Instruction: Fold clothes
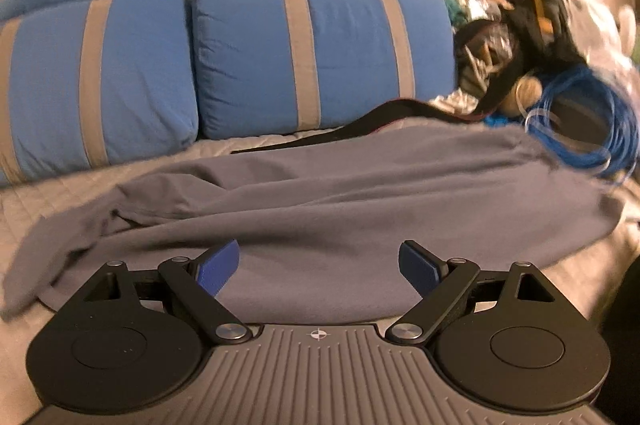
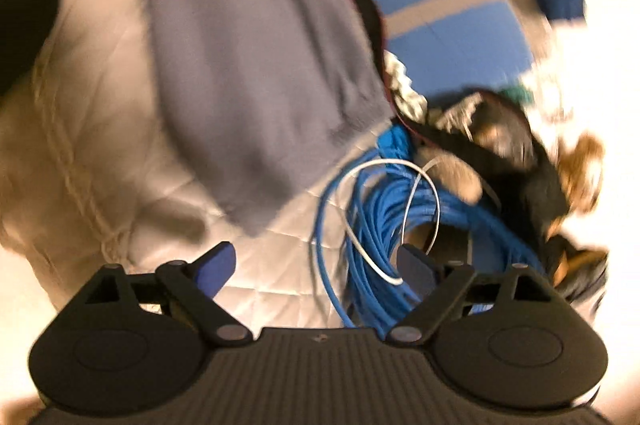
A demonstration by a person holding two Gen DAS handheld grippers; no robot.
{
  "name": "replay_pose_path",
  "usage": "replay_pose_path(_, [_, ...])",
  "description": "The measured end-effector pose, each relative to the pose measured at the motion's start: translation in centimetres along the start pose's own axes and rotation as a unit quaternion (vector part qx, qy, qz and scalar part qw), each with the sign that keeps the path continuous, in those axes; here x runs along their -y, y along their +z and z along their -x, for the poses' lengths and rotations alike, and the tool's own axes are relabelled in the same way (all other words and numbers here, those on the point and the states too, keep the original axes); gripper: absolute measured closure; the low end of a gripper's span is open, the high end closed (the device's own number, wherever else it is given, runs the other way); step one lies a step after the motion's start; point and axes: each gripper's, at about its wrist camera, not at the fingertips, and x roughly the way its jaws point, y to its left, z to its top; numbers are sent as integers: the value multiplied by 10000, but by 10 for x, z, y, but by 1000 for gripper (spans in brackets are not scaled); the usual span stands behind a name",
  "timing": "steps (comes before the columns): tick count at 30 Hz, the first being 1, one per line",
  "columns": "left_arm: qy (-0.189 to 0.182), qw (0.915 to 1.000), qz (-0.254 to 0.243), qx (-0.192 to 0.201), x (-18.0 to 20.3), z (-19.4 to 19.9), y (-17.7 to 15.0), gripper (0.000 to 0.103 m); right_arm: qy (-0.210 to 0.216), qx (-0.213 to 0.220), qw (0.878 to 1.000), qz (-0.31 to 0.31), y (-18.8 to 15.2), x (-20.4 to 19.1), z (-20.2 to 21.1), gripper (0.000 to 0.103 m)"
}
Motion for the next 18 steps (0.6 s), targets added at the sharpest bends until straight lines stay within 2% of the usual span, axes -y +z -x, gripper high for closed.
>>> replay_pose_path(2, [29, 9996, -297, -2, 6, -1, -6, 16, -347, 157, 9982, 452, 3, -19, -4, 11])
replay_pose_path(4, [62, 9980, -633, -10, 12, -2, -14, 16, -652, 362, 9952, 632, 7, -27, -4, 15])
replay_pose_path(8, [190, 9910, -1324, -21, 27, -4, -28, 15, -780, 619, 9887, 1118, 14, -42, -7, 26])
replay_pose_path(9, [230, 9881, -1518, -7, 31, -4, -31, 15, -719, 645, 9873, 1261, 15, -47, -10, 33])
replay_pose_path(10, [269, 9849, -1712, 9, 36, -5, -35, 15, -610, 626, 9868, 1360, 17, -50, -12, 50])
replay_pose_path(12, [370, 9772, -2090, 39, 44, -7, -41, 15, -369, 556, 9863, 1511, 20, -55, -15, 76])
replay_pose_path(14, [495, 9682, -2450, 68, 51, -11, -48, 15, -318, 561, 9875, 1440, 23, -52, -16, 79])
replay_pose_path(18, [686, 9484, -3093, 146, 69, -21, -57, 15, -448, 547, 9937, 875, 29, -22, -13, 84])
